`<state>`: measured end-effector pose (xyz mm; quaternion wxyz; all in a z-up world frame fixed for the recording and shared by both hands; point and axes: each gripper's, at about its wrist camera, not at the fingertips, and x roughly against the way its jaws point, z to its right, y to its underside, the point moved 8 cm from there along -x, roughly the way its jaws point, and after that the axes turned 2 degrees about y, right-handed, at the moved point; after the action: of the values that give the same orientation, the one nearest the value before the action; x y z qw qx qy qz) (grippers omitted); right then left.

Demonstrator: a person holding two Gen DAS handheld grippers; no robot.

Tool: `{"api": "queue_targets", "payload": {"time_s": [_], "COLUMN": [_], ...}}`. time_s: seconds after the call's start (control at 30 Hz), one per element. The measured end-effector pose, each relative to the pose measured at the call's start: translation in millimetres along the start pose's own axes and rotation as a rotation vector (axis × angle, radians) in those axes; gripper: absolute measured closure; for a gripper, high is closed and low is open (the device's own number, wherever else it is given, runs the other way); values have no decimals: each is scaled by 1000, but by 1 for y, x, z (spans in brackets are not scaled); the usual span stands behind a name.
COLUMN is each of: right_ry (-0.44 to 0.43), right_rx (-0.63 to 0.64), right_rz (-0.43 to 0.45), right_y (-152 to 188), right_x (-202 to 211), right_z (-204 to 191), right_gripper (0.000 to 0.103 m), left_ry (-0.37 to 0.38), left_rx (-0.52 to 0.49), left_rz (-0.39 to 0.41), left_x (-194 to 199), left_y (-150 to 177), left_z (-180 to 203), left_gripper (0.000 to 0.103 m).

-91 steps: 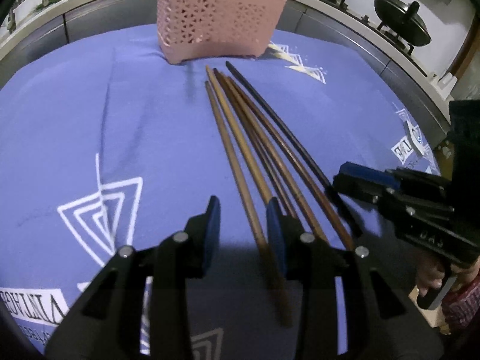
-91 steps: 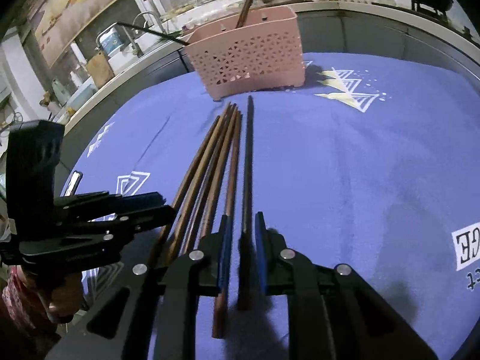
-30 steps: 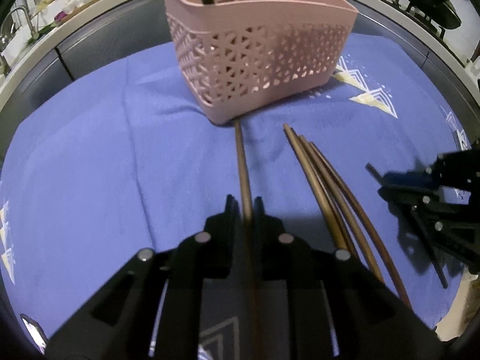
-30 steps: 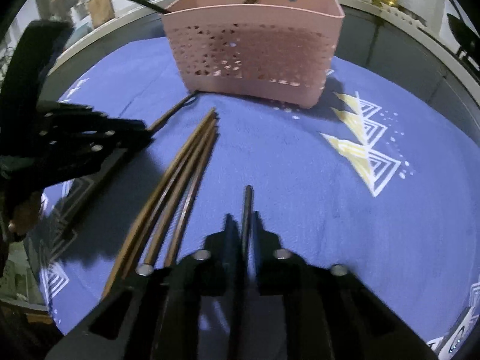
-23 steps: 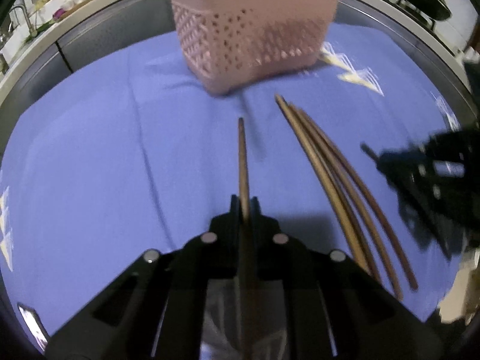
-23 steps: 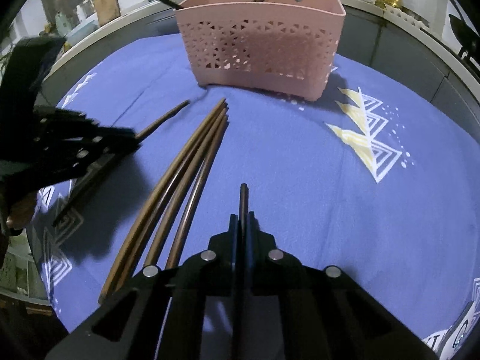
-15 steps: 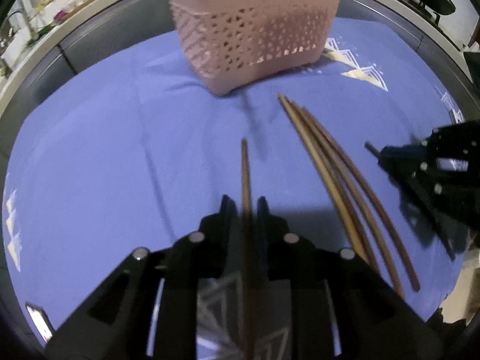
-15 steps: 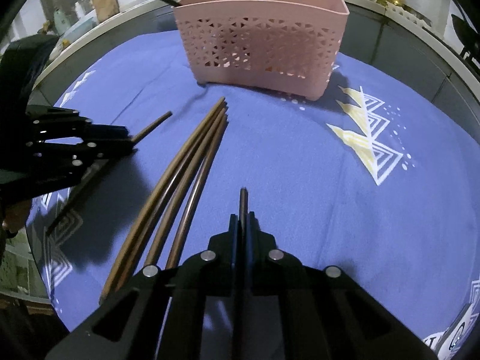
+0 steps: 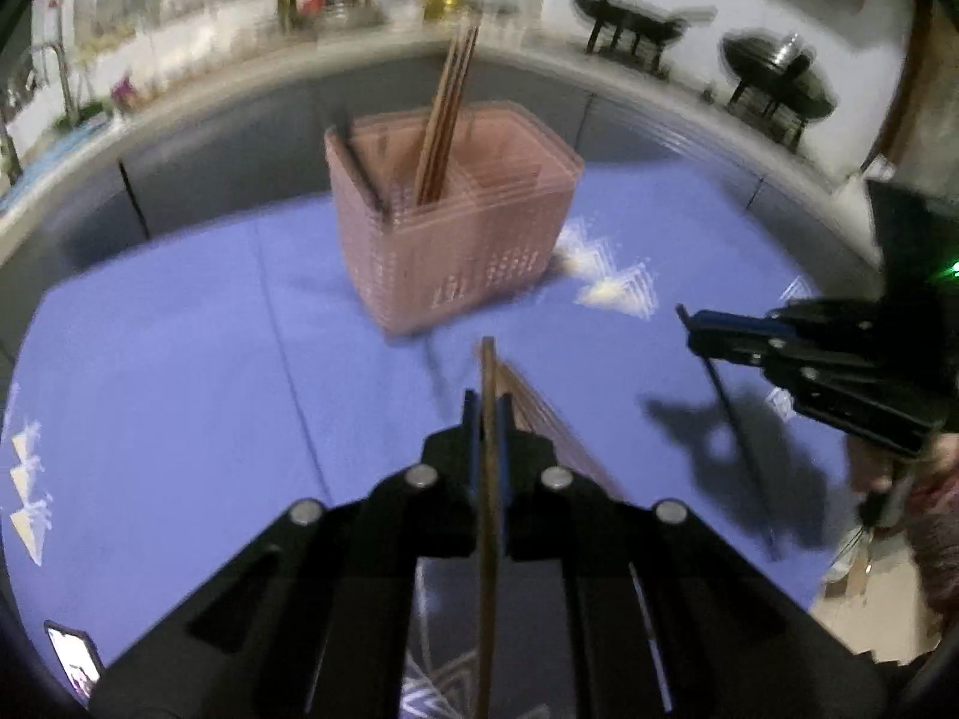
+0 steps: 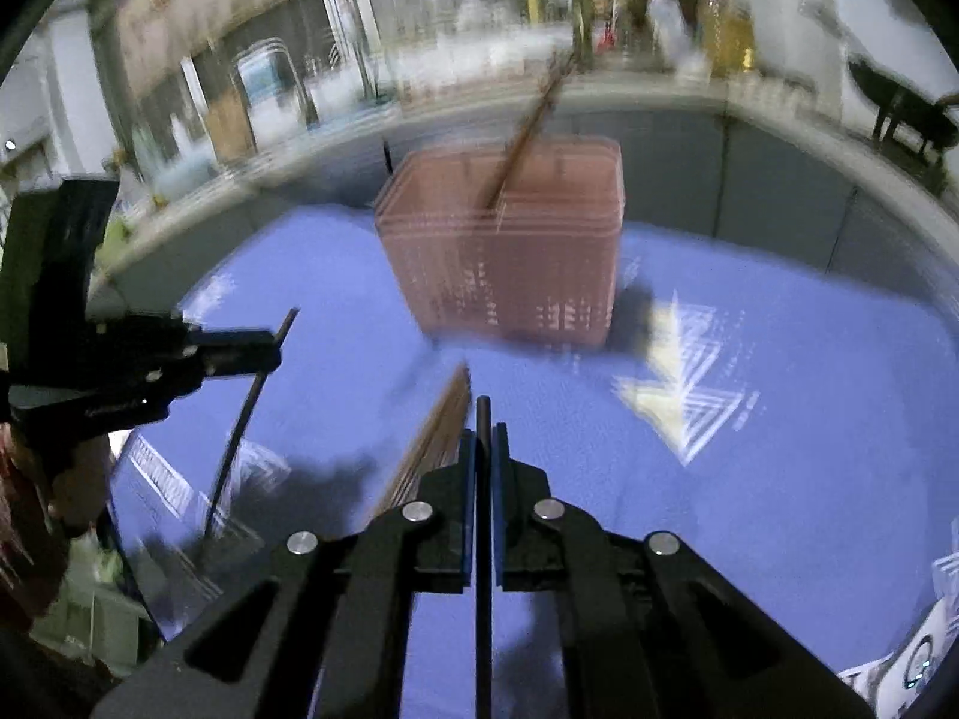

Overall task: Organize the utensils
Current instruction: 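Lift both held chopsticks and carry them over the pink caddy, then lower the chopsticks into the caddy and open the left tool while the right tool opens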

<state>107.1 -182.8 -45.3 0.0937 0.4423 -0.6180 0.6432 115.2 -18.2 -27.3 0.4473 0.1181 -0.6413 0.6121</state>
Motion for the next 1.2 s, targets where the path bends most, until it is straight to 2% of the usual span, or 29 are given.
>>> {"api": "queue_targets", "payload": {"time_s": [0.1,0.23,0.4,0.5,0.57,0.7,0.87,0.93,1.0,1.1,1.2], "right_ry": [11,29,59,62,55,36,46,55,61,67,85], "right_rx": [-4,-10,-12,-24,-19,-19,-27,-29,-41,-34,-15], "right_rz": [125,236,256,237,236,297,441,491,523,537,512], "right_y": [-22,-44,-50,-54,-60,-104,-181,-205,-225,-242,-243], "right_x": [36,70,72,68,70,85,102,104,100,84,55], "right_z": [-3,0,3,5,1,-5,-11,-12,-10,-8,-5], "right_gripper": [98,98,98,98,98,98,98,98,98,98,98], "left_ry": [-1,-12,-46,-31,-19,-1,-45,-108,-148,-179,-188], "left_rx": [-3,-1,-22,-23,-25,-34,-17,-19,-12,3,36], "left_rz": [109,194,219,200,217,319,464,514,529,514,470], "left_x": [38,69,75,74,81,115,146,148,139,116,81], "left_y": [-18,-31,-31,-35,-45,-94,-165,-189,-206,-217,-220], "left_z": [5,6,8,12,15,23,19,12,2,-14,-34], "left_gripper": [98,98,98,98,98,98,98,98,98,98,98]}}
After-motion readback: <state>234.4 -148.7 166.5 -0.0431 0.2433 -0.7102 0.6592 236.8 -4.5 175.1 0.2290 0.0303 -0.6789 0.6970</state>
